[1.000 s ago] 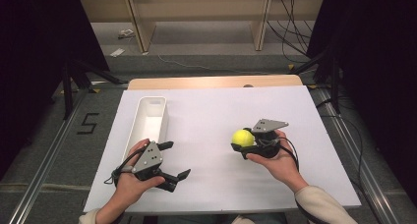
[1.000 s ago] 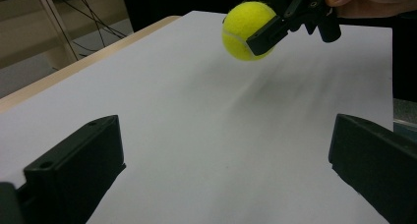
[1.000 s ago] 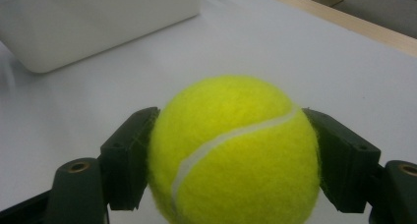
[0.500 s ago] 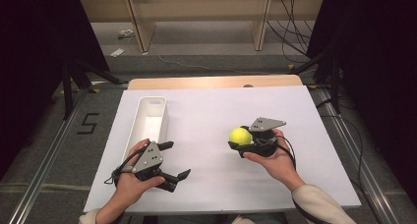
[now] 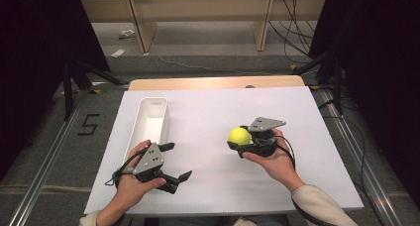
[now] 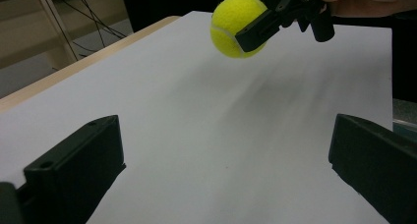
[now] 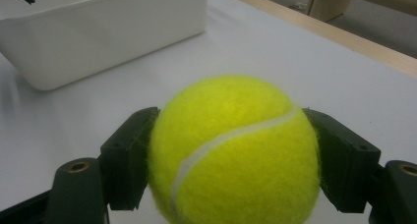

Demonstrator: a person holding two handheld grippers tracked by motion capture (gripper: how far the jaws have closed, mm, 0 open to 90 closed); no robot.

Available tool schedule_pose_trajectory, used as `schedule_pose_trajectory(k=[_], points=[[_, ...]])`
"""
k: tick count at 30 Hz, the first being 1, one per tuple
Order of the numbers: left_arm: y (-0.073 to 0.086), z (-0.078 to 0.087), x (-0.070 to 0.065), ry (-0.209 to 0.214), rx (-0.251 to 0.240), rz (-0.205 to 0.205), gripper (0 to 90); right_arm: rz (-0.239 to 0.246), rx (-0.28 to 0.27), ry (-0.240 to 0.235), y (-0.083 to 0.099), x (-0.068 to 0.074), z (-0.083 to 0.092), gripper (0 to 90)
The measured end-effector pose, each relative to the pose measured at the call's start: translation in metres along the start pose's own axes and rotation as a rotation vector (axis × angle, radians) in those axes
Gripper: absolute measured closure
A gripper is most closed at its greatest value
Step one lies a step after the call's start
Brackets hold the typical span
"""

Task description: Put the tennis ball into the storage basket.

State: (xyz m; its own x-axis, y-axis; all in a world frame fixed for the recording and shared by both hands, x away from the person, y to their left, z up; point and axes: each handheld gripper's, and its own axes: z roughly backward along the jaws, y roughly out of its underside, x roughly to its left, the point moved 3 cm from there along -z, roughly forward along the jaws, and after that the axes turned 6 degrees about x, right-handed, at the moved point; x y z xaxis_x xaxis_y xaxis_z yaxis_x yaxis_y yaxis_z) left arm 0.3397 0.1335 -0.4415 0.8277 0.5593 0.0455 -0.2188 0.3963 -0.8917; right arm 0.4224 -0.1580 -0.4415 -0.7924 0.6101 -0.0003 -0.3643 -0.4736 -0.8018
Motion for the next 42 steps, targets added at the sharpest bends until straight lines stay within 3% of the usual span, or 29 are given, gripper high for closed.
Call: schedule_pose_trajectory(k=[42], points=[[0.0,0.0,0.0,0.001,-0.001,0.0,0.0,0.006,-0.035,-0.022,-0.017,0.006,-0.009,26.1]])
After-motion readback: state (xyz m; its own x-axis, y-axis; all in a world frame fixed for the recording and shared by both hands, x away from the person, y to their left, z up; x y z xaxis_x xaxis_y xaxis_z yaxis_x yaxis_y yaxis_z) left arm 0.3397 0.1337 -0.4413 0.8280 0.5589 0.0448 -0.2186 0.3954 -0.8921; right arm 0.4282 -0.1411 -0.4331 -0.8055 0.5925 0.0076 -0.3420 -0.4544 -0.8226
